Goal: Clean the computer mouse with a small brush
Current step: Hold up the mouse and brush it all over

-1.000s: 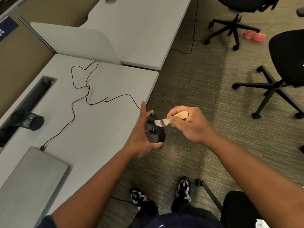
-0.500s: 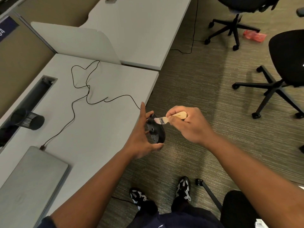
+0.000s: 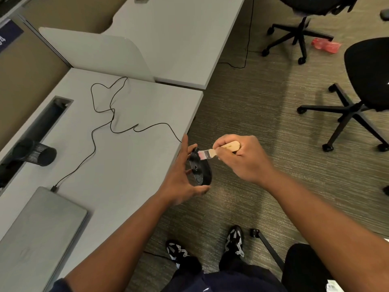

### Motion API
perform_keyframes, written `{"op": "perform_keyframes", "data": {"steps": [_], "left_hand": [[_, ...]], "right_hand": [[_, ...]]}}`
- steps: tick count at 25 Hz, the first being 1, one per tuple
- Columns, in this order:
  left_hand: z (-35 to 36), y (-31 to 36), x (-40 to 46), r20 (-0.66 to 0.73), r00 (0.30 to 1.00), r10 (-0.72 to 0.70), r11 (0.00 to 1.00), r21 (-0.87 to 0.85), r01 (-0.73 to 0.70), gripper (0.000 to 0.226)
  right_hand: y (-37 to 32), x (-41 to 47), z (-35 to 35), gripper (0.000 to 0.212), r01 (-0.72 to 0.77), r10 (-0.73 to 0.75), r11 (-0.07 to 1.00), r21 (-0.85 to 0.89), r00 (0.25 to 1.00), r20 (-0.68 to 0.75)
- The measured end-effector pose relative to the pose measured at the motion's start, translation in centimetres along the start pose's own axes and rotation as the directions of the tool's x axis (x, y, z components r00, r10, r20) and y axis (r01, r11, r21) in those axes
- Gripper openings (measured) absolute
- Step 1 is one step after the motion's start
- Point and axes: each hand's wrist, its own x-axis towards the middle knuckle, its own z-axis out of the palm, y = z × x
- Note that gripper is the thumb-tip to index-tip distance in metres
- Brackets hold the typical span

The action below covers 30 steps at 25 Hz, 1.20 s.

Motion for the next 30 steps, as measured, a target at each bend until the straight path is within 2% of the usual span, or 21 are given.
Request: {"op": "perform_keyframes", "data": {"steps": [7, 11, 17, 19, 21, 23, 26, 30], "left_hand": [[-0.2, -0.1, 0.1, 0.002, 1.0, 0.008, 1.0, -0.008, -0.008, 0.15], [-0.3, 0.0, 0.2, -0.013, 1.0, 0.028, 0.999, 0.047, -0.027, 0.136], [-0.6, 0.1, 0.0, -0.047, 0.998, 0.047, 0.995, 0.092, -0.043, 0.107], [-0.7, 0.2, 0.1, -0.052, 0.998, 0.041, 0.995, 0.091, -0.036, 0.104], [-0.6, 0.2, 0.1, -0.045, 0.998, 0.049, 0.995, 0.094, -0.045, 0.106], [-0.5, 0.3, 0.0, -0.045, 0.998, 0.047, 0.996, 0.081, -0.044, 0.117], [-0.5, 0.6, 0.0, -0.047, 0.999, 0.013, 1.0, 0.027, -0.011, 0.132], [-0.5, 0.6, 0.0, -0.065, 0.998, 0.012, 1.0, 0.02, -0.011, 0.135]], "right_hand": [[-0.3, -0.3, -0.2, 0.018, -0.082, 0.098, 0.992, -0.096, 0.98, 0.174], [0.3, -0.3, -0.2, 0.018, -0.044, 0.041, 0.997, 0.057, 0.998, 0.049], [0.6, -0.5, -0.2, 0.012, -0.076, 0.07, 0.996, 0.037, 0.988, 0.139], [0.5, -0.5, -0.2, 0.014, -0.05, 0.045, 0.997, 0.056, 0.995, 0.088], [0.3, -0.3, -0.2, 0.016, -0.002, 0.002, 0.997, 0.077, 1.0, -0.003], [0.1, -0.1, -0.1, 0.015, 0.016, -0.014, 0.999, 0.045, 0.999, -0.029], [-0.3, 0.0, 0.0, 0.016, -0.026, 0.027, 0.999, -0.035, 0.999, 0.025], [-0.7, -0.3, 0.0, 0.019, -0.039, 0.047, 0.994, -0.103, 0.996, 0.078]]}}
